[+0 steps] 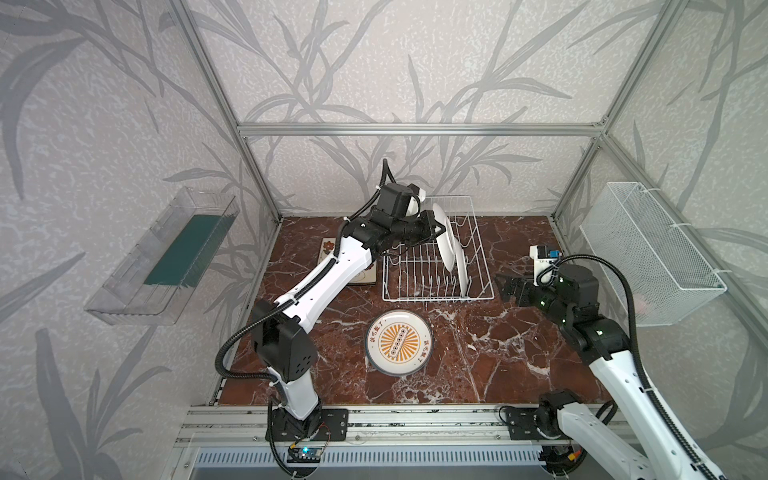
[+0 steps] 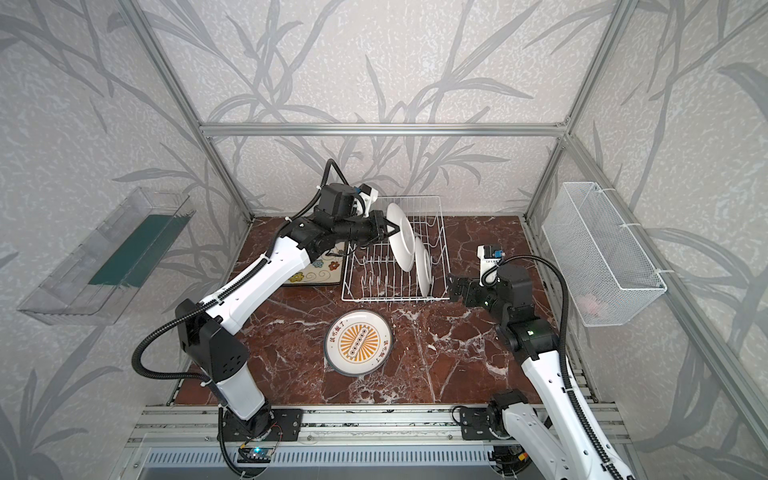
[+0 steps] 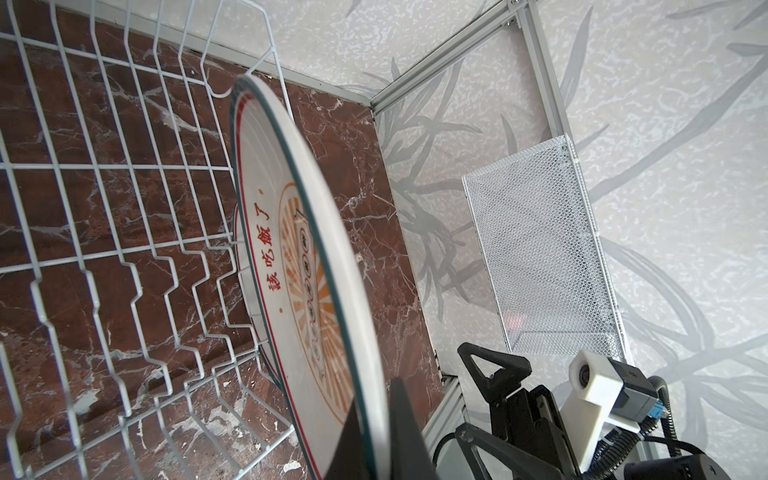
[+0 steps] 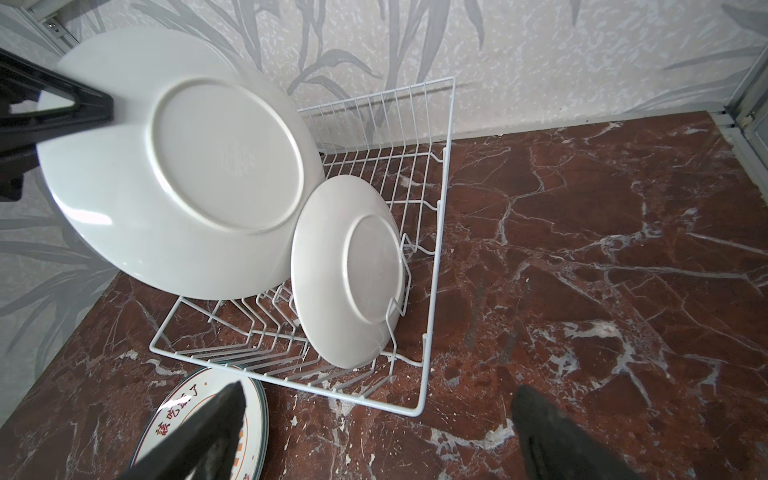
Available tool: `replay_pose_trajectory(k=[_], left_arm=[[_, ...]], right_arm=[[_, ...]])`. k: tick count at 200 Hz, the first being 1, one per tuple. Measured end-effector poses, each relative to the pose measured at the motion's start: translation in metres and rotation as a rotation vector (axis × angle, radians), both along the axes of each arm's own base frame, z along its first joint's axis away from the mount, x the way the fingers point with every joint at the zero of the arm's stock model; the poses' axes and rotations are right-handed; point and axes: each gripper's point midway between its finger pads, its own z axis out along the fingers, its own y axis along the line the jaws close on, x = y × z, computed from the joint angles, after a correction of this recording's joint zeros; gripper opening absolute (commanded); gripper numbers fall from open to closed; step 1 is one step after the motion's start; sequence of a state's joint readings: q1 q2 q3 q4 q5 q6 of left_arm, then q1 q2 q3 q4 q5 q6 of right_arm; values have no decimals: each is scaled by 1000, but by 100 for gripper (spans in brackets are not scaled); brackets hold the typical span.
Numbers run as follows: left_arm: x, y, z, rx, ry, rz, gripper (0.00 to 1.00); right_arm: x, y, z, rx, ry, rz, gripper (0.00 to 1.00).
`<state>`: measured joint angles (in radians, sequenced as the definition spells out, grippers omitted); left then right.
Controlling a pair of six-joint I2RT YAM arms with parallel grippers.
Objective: Unload the plates from the dish rack
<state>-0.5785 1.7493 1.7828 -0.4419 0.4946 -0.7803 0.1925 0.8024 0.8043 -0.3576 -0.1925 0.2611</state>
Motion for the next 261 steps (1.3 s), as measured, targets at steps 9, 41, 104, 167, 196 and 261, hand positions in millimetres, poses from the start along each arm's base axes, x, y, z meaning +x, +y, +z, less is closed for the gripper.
replay_pose_trajectory(k=[9, 41, 104, 167, 196, 261], left_arm=[[0, 1, 1, 2, -6, 5, 0], [1, 6, 5, 6, -18, 24, 0], [-2, 22, 19, 44, -85, 69, 0], [-8, 37, 35, 112, -205, 74, 0], [-12, 48, 30, 202, -280, 59, 0], [-28, 67, 25, 472, -564, -50, 0]], right_arm=[[0, 0, 2, 4, -6, 1, 99], [0, 3, 4, 16, -11, 11, 99], [-2, 9, 5, 52, -3, 36, 99], [-2, 18, 3, 113, 31, 65, 99], [-1, 23, 7, 158, 43, 75, 99], [13, 40, 39, 306, 55, 113, 99]])
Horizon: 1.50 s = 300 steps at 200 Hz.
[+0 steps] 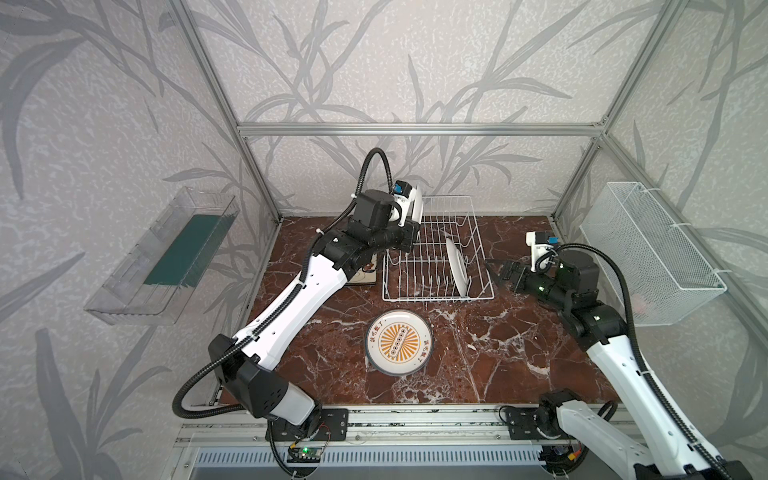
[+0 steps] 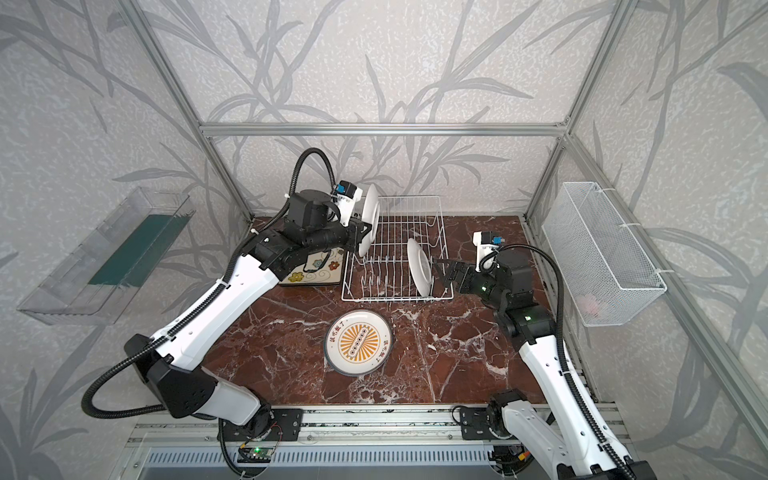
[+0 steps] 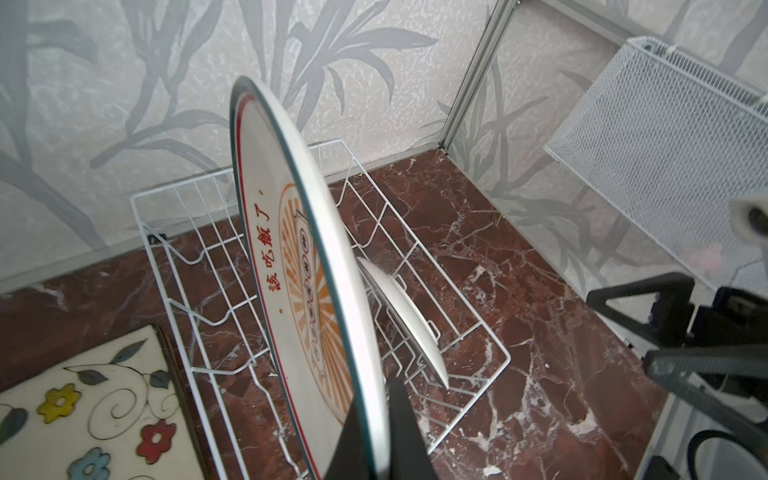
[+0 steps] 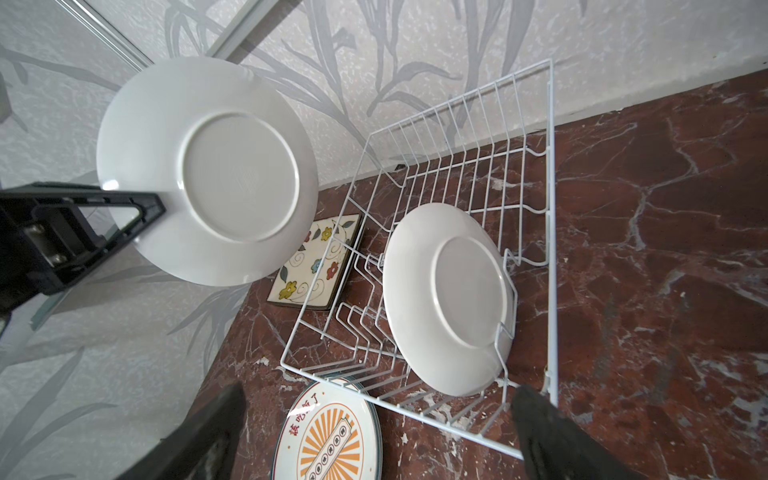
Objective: Unload the plates from the dish rack
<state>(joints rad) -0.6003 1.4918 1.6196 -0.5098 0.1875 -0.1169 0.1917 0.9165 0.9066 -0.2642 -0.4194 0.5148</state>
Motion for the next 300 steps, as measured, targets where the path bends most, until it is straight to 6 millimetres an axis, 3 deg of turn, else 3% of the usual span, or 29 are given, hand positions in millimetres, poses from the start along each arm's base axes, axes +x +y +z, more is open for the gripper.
replay_pose_trajectory(k=[40, 75, 134, 164, 211, 260, 300], left_arm=[[-24, 1, -21, 206, -188, -131, 0], [-42, 2, -41, 379, -356, -259, 0], [-59, -1, -67, 689, -631, -442, 0], [-64, -5, -84, 842, -726, -517, 0], [-64, -10, -99, 999, -846, -559, 0], [-59, -12, -88, 1032, -913, -528, 0], [-57, -12, -96, 1046, -924, -515, 0]], right_arm=[[15, 9, 19, 97, 29, 1, 99], [26, 19, 24, 154, 63, 6, 99], [35, 60, 47, 176, 57, 96, 96], [43, 73, 38, 170, 99, 102, 90], [55, 84, 6, 123, 190, 66, 79], [59, 96, -10, 80, 237, 62, 49], [62, 96, -15, 76, 249, 56, 37]])
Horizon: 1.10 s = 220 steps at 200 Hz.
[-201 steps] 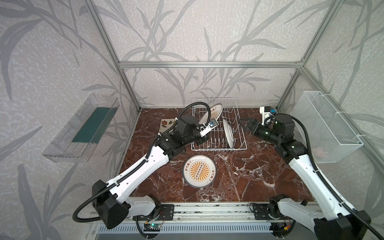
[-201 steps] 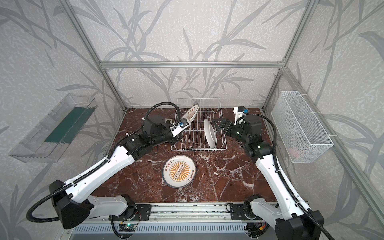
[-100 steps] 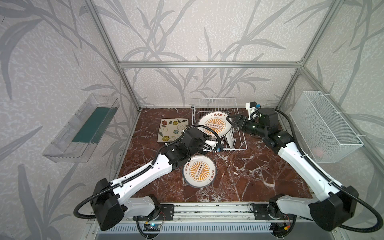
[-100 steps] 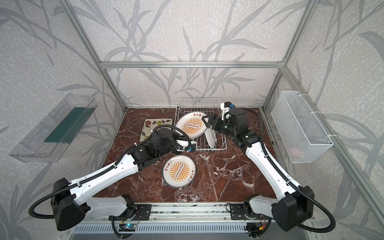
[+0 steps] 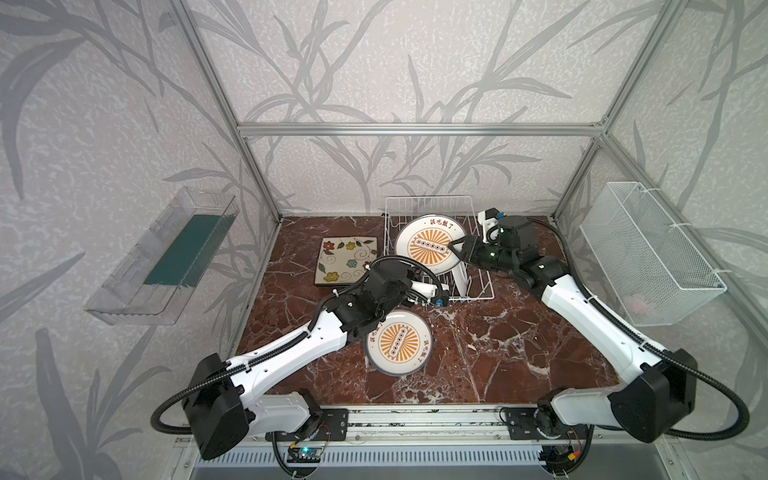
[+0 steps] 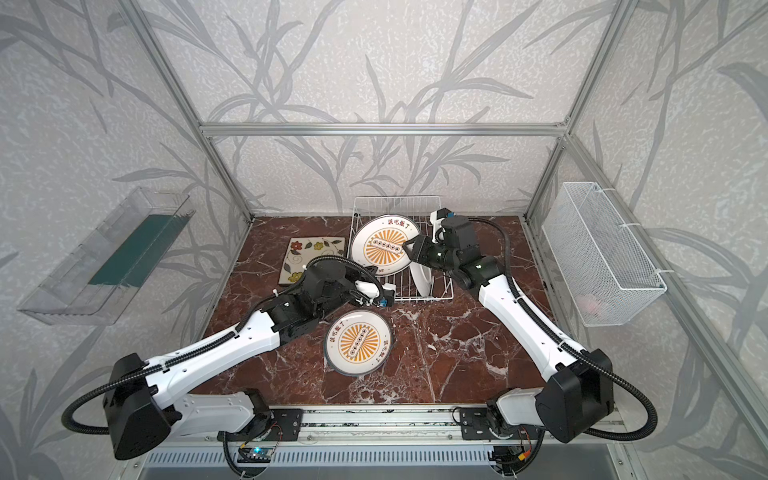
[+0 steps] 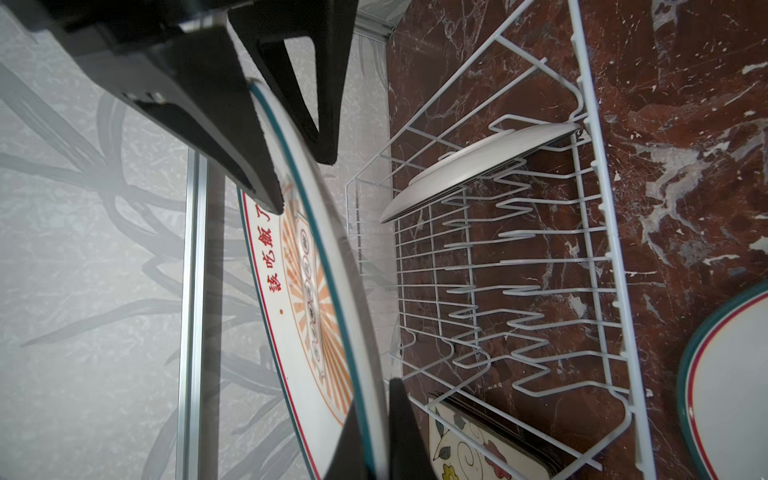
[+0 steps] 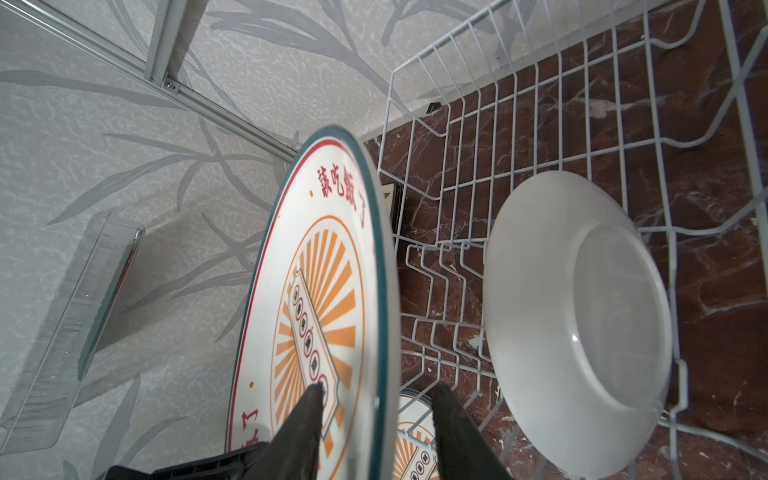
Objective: Unload the plates from the dish rack
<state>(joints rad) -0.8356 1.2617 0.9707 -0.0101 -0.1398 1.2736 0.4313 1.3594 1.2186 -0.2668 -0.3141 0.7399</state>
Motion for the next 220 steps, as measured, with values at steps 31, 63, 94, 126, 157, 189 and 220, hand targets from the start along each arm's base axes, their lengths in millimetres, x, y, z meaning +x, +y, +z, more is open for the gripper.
replay_pose_trajectory(k=[31, 63, 94, 126, 157, 189, 220], left_arm=[[3, -1, -5, 17, -7, 8, 0], [8, 0, -4, 30, -36, 22, 2], [8, -3, -5, 24, -41, 25, 8], [10, -5, -4, -19, -29, 42, 54], [14, -2, -2, -77, -25, 75, 77], [15, -1, -2, -109, -12, 91, 99], [17, 0, 1, -170, 9, 106, 99]], right_arm=[[1, 0, 0, 14, 1, -8, 23], [7, -2, 3, 67, 22, -54, 0], [7, -8, 1, 107, 47, -88, 0], [2, -15, 0, 130, 8, -90, 0], [-7, -25, -3, 150, -17, -90, 0], [-2, -39, 14, 177, -80, -122, 0], [-1, -65, 28, 211, -129, -172, 0]])
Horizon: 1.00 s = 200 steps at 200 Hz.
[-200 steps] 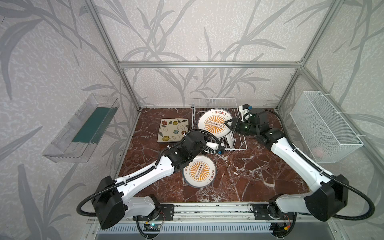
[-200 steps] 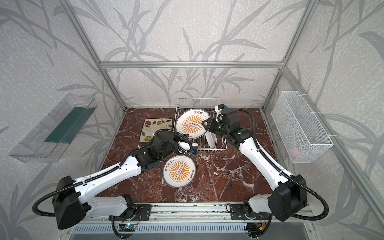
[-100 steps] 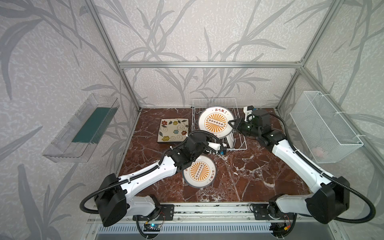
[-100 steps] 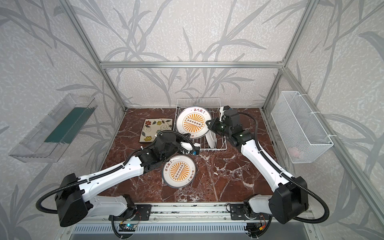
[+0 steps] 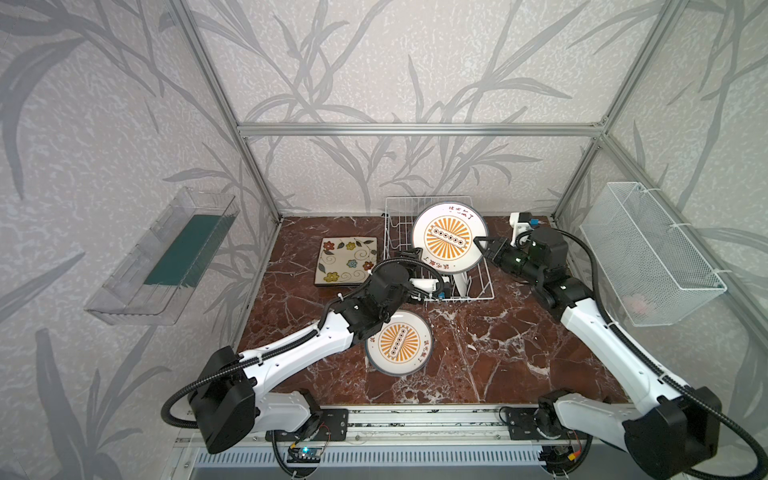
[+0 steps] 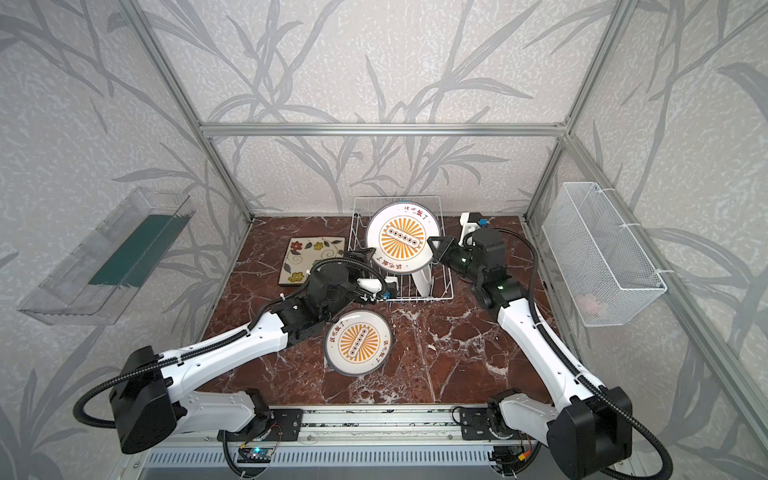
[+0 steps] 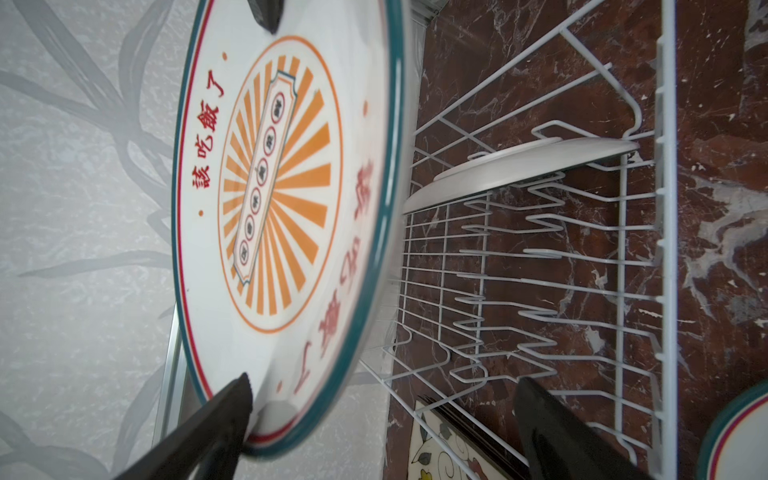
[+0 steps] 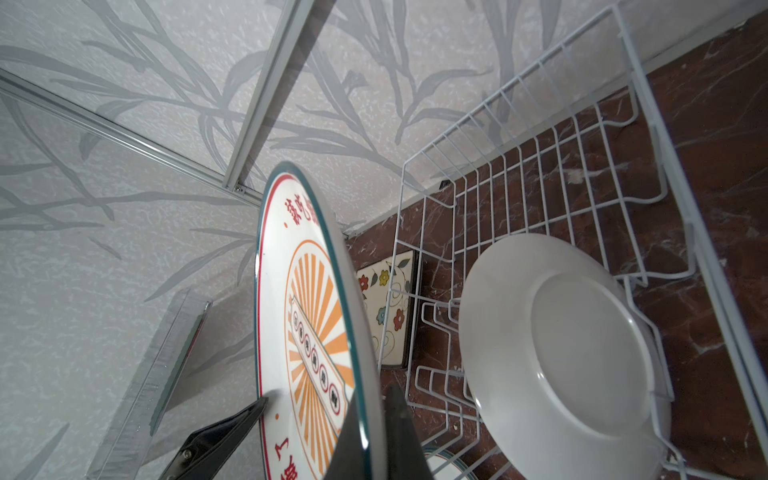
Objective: Unload the plates from the dish rack
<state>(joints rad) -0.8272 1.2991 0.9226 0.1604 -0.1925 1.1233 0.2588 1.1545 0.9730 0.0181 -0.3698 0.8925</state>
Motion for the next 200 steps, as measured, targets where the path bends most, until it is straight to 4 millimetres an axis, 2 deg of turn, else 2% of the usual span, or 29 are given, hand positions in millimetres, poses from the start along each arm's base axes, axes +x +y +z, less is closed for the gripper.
replay_pose_trajectory(k=[29, 52, 78, 104, 123, 162, 200], left_arm=[[0, 8, 4, -77, 31, 28, 99], [1, 23, 2, -138, 67, 65, 99], [0, 42, 11, -224, 81, 106, 99], [1, 62, 23, -315, 87, 146, 99], [5, 78, 30, -391, 103, 180, 99], [22, 117, 40, -570, 187, 299, 99], [30, 134, 53, -744, 287, 321, 99]], right_arm=[[-1, -30, -3, 30, 11, -59, 0], [-10, -50, 8, 34, -23, -103, 0], [-26, -60, 27, 25, -79, -114, 0], [-39, -61, 34, 16, -107, -99, 0], [-43, -58, 26, 11, -88, -72, 0], [-54, -44, -6, 24, 8, 21, 0], [-75, -27, -33, 15, 88, 118, 0]])
